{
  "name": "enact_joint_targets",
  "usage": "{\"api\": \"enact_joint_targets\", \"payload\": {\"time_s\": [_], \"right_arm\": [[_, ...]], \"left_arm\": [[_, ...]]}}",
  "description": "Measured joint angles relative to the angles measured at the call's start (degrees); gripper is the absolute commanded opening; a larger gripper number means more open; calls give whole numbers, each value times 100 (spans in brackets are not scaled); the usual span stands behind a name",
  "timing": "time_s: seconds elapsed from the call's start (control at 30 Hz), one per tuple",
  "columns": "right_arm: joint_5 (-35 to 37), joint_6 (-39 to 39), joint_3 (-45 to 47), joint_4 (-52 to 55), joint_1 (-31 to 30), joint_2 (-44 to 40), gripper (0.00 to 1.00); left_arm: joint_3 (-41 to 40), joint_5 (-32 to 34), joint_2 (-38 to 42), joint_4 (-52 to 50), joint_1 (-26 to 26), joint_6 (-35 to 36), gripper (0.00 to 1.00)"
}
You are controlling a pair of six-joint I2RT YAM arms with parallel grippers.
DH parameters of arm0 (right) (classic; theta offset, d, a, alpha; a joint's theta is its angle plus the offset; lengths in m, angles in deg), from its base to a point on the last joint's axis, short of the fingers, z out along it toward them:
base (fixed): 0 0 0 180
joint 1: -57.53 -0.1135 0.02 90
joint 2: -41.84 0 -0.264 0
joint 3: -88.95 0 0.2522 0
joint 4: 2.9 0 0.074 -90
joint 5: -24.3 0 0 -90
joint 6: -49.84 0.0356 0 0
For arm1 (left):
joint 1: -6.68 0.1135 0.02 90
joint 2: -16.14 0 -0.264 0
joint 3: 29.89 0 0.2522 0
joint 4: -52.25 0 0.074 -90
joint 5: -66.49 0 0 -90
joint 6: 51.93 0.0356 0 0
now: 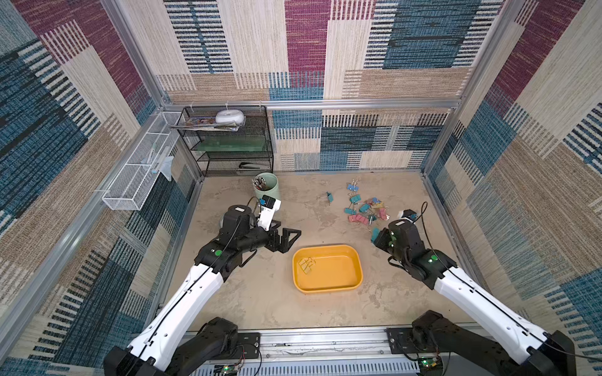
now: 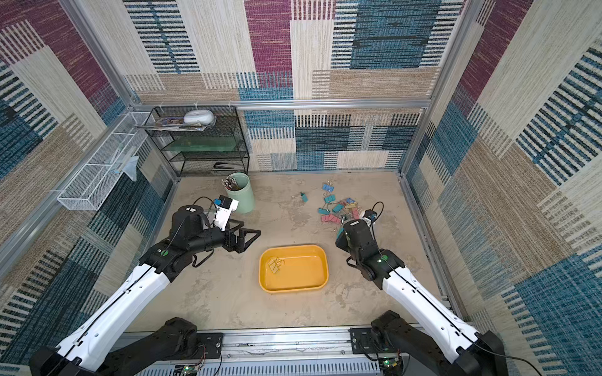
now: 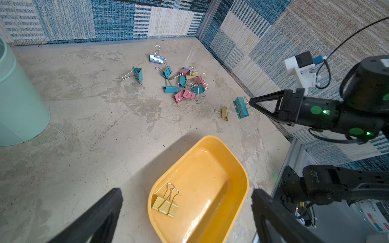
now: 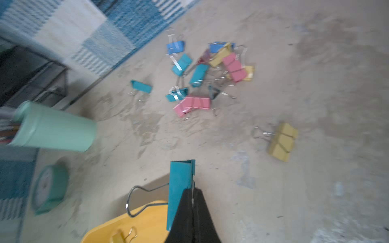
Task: Put the binder clips in the storage box
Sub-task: Place the binder clip in the storage box.
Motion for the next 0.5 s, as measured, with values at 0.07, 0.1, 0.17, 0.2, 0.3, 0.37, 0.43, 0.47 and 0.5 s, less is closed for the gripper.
{"api": "enact_joint_targets", "payload": {"time_s": [0.07,0.1,0.17,0.2,0.3,0.37,0.43,0.47,0.5], "right_arm": [[-566,-37,173,-597,-249,9,0],[-852,-35,273,-960,-415,94,0],[-1246,-2,404,-1482,-723,352,0],[-1488,24,459,-1779,-892,562,0],[-1965,101,555,-2437,-1250,1152,0],[-2184,192,614,-2879,-1460,1613,0],[-2299,273,603,-3213,-1659,2059,0],[-2350,306,566,-3335,-1753,2288,0],[-2380,319,522,-3445,-1832,2481,0]], "left_arm": [[0,28,0,0,0,0,100],[0,42,0,0,0,0,100],[0,44,0,0,0,0,100],[0,46,0,0,0,0,100],[0,66,0,0,4,0,100],[0,70,0,0,4,0,100],[0,76,0,0,4,0,100],[0,81,-2,0,4,0,100],[0,81,-4,0,4,0,100]]}}
